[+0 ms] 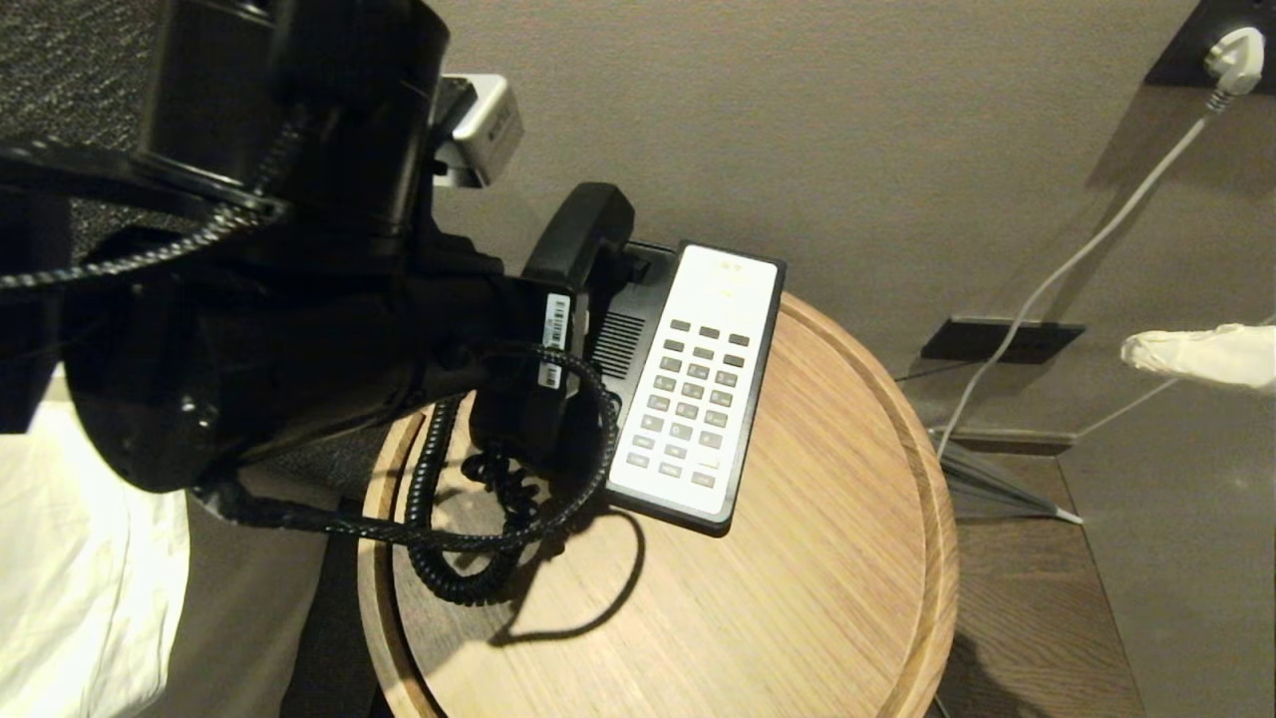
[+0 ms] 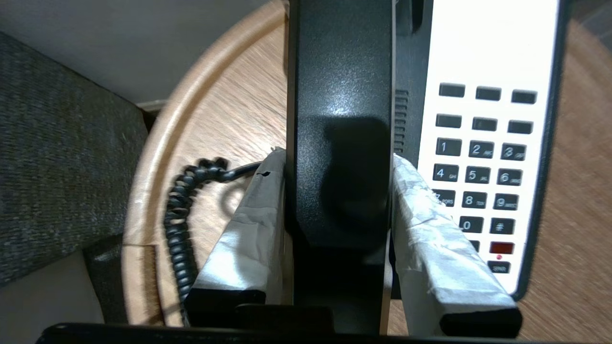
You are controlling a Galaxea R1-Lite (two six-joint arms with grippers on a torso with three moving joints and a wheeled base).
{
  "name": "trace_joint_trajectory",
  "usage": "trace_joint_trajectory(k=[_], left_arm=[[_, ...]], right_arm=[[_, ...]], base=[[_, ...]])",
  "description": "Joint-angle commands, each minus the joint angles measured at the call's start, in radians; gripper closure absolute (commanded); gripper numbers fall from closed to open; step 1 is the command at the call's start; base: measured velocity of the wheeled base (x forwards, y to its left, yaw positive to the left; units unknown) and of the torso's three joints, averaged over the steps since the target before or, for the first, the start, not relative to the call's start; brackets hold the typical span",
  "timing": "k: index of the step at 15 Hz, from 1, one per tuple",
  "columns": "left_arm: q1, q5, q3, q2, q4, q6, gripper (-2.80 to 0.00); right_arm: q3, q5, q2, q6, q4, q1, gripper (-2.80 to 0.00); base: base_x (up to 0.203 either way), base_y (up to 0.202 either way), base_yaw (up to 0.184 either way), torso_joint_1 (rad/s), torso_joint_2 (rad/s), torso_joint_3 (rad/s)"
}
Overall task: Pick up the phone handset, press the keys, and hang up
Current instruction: Put the handset back
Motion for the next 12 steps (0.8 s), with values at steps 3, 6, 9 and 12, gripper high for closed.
trace_joint_trajectory(k=[3,6,9,12], left_arm=[[0.0,0.003,-0.011,0.064,-0.007,-0.001,0.0],[-0.002,0.008,-0.036,0.08,-0.015,-0.001,0.0],[-0.008,0.006,-0.033,0.088,-0.022,0.002,0.0],[-0.019,0.005,-0.012,0.087,-0.021,0.003,0.0]], right_arm=[[0.01,0.0,-0.067,0.005,0.044,-0.01,0.0],[0.037,0.002,-0.086,0.006,0.046,-0.011,0.0],[0.039,0.002,-0.091,0.006,0.048,-0.011,0.0],[0.038,0.002,-0.091,0.02,0.049,-0.011,0.0]], base=[[0.0,0.0,0.0,0.0,0.0,0.0],[0.0,0.0,0.0,0.0,0.0,0.0],[0.0,0.0,0.0,0.0,0.0,0.0],[0.0,0.0,0.0,0.0,0.0,0.0]])
